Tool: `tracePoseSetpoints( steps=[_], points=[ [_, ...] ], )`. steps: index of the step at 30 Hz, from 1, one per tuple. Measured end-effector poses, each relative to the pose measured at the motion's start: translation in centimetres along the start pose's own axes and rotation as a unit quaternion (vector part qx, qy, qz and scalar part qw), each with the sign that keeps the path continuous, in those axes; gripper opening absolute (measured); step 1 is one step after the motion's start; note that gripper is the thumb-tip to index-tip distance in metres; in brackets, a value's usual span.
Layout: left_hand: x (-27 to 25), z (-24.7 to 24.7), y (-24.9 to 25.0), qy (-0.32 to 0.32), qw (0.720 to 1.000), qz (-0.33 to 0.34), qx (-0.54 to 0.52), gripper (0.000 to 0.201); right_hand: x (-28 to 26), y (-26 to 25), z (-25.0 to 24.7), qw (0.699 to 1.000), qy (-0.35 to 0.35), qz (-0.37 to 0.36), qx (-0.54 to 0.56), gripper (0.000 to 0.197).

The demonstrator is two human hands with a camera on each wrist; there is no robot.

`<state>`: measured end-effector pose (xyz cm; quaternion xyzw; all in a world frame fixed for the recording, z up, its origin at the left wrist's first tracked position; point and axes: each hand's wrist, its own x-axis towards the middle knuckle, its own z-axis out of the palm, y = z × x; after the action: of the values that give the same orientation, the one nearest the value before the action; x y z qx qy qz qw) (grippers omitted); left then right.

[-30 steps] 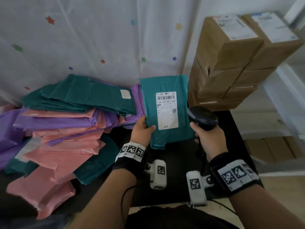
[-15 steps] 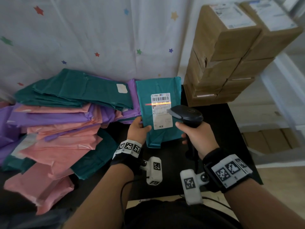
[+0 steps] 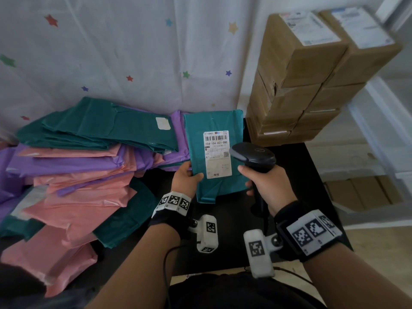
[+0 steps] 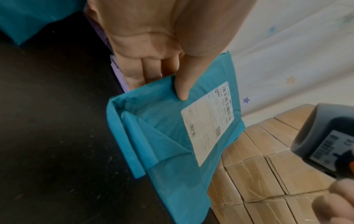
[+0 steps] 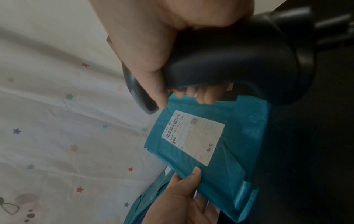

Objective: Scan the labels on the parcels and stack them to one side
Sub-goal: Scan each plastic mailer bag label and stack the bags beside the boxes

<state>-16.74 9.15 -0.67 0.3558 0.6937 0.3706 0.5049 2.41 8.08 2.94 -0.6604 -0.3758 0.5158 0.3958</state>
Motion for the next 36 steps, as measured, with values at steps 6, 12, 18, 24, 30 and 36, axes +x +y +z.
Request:
tracePoseSetpoints(
  steps=[6, 12, 18, 24, 30, 36],
  points=[
    [1.3, 1.1, 0.4, -0.014, 0.998, 0.001, 0.054, 0.035, 0.8, 0.3, -0.9, 0.999, 0.025, 0.017, 0.017, 0.031],
    [4.8, 4.4, 1.4, -0.007, 0.991, -0.003, 0.137, 0.037, 2.4, 0.8, -2.9, 0.997, 0.043, 0.061, -0.008, 0.029],
    [8.8, 7.4, 2.2, 0.052, 0.982, -0.015, 0.182, 0.034, 4.2, 1.1, -4.7, 0.995, 0.054, 0.085, -0.011, 0.022],
    [11.0, 8.7, 2.3, 0.007, 0.958, -0.008, 0.286, 0.031, 5.6, 1.5, -5.6, 0.993, 0.062, 0.099, -0.004, 0.021],
    [11.1, 8.1, 2.5, -0.017, 0.965, 0.022, 0.259, 0.049, 6.1, 1.5, -5.2, 0.994, 0.064, 0.09, -0.005, 0.021],
    [9.0, 5.4, 3.8, 0.044, 0.958, 0.125, 0.255, 0.039, 5.9, 0.9, -3.9, 0.995, 0.051, 0.088, -0.008, 0.026]
  ],
)
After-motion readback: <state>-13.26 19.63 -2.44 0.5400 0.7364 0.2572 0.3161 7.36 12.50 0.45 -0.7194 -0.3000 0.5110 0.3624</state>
